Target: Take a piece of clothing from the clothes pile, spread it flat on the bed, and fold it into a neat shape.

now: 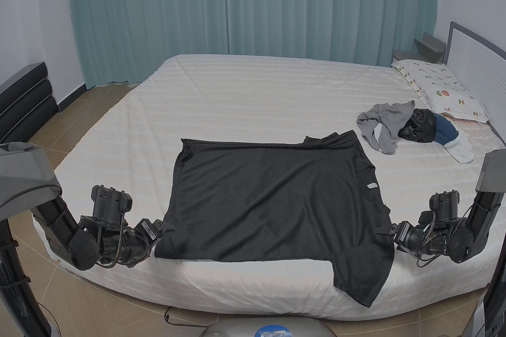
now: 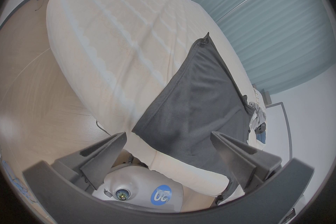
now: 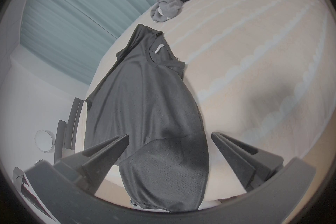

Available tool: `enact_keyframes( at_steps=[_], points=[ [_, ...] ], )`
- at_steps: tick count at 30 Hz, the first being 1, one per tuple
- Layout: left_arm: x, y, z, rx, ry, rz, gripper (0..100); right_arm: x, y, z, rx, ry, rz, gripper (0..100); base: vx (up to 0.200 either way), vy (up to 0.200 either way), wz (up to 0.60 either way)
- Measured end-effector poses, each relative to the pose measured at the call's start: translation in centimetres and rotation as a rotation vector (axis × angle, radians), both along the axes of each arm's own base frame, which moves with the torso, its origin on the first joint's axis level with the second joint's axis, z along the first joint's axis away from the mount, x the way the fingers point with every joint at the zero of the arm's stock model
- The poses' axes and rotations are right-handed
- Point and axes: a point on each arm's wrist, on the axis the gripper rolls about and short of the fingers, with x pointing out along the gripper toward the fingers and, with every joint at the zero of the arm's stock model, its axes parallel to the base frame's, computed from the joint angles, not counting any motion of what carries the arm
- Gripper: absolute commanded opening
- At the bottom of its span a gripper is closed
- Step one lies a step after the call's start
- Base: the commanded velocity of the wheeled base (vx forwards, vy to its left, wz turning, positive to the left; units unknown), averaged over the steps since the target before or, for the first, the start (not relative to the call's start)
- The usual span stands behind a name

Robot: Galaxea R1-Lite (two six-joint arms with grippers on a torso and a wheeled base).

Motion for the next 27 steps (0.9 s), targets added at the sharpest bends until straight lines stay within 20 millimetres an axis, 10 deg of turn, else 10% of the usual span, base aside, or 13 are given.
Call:
enact_keyframes(
  at_steps=[7, 8, 27],
  points=[
    [0.1, 0.2, -0.1, -0.001, 0.003, 0.008, 100, 0.3, 0.0, -1.1, 0.007, 0.031, -0.002, 100, 0.000, 0.000, 0.00],
    [0.1, 0.2, -0.1, -0.002, 0.002, 0.008, 100, 0.3, 0.0, -1.2, 0.006, 0.035, -0.002, 0, 0.000, 0.000, 0.00],
    [0.5, 0.4, -0.9, 0.017, 0.018, 0.024, 100, -1.3, -1.1, -1.1, -0.103, 0.088, 0.019, 0, 0.000, 0.000, 0.00]
  ],
)
